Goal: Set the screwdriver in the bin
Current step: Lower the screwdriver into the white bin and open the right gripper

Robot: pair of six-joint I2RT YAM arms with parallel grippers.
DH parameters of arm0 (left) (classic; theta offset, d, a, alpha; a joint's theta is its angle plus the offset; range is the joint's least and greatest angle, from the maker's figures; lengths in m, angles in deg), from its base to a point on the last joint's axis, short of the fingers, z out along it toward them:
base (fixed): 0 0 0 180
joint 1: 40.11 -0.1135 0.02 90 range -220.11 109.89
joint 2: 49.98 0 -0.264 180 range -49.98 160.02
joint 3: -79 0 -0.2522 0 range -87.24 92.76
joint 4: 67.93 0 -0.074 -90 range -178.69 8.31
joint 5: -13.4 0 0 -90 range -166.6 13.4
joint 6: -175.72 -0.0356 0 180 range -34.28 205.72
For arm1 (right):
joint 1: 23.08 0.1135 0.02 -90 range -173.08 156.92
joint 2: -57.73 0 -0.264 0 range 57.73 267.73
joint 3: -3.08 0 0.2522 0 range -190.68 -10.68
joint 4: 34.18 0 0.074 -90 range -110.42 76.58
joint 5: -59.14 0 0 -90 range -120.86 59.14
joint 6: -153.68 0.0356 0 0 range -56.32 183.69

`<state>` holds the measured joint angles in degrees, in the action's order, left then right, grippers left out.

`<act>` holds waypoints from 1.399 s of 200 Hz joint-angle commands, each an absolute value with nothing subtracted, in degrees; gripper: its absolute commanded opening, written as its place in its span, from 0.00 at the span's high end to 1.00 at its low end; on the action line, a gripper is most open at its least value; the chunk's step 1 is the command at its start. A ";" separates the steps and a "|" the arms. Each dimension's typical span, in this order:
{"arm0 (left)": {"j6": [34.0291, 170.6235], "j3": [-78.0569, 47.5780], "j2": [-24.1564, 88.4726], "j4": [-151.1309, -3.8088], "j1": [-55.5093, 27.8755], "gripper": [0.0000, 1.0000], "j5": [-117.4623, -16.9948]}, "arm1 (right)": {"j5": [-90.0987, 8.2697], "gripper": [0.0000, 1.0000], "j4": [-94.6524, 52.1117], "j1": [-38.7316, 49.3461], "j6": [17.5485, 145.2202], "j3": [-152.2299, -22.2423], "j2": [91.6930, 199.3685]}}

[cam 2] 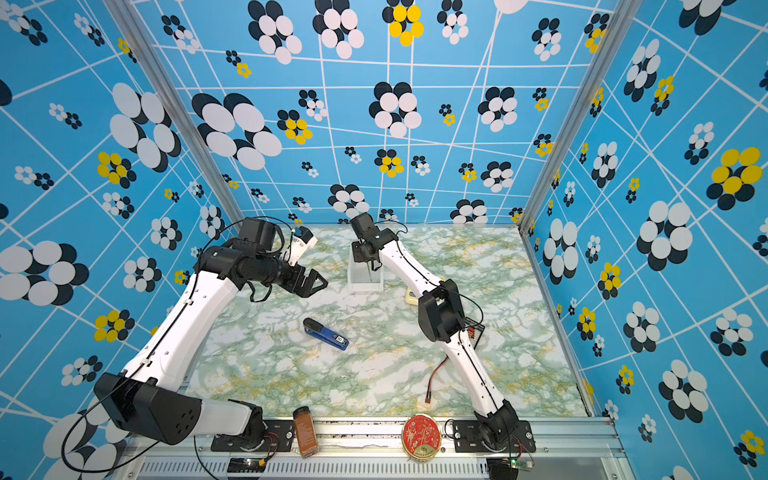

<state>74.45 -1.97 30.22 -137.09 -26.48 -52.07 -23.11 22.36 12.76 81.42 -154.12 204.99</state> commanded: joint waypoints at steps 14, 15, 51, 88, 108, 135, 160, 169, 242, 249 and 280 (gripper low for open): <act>73.32 0.53 30.33 -139.09 -26.36 0.01 -48.84 | -23.11 0.93 22.21 12.69 79.74 -154.74 207.10; 73.32 0.55 30.34 -139.09 -26.42 0.01 -48.83 | -23.12 0.93 22.21 12.69 79.71 -154.65 207.12; 73.32 0.91 30.73 -138.99 -26.40 0.01 -49.14 | -24.38 0.91 22.40 12.69 78.24 -153.77 207.63; 73.81 1.24 31.15 -138.65 -26.35 0.01 -49.00 | -24.32 0.91 22.59 12.71 76.45 -155.54 208.72; 74.10 1.36 31.31 -138.57 -26.31 0.01 -49.18 | -24.26 0.91 21.23 12.74 75.51 -155.85 208.62; 74.12 1.21 31.16 -138.48 -26.36 0.01 -49.44 | -24.01 0.92 20.84 12.71 75.44 -157.41 209.16; 74.03 1.16 31.13 -138.38 -26.31 0.01 -49.63 | -24.00 0.92 19.91 12.70 75.11 -157.52 208.84; 74.03 1.18 31.14 -138.39 -26.31 0.01 -49.62 | -23.76 0.92 19.65 12.72 74.96 -157.51 208.77; 73.78 1.19 31.06 -138.48 -26.32 0.01 -49.27 | -23.27 0.91 20.49 12.68 74.26 -157.46 210.86; 73.77 1.26 31.05 -138.47 -26.35 0.01 -49.18 | -23.22 0.91 20.54 12.69 74.27 -157.46 211.01; 73.69 1.27 30.90 -138.52 -26.31 0.01 -49.35 | -23.64 0.89 20.15 12.70 73.97 -157.41 211.63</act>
<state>74.08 -0.37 30.74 -137.61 -26.48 -50.21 -23.92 20.49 12.76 74.82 -155.91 210.28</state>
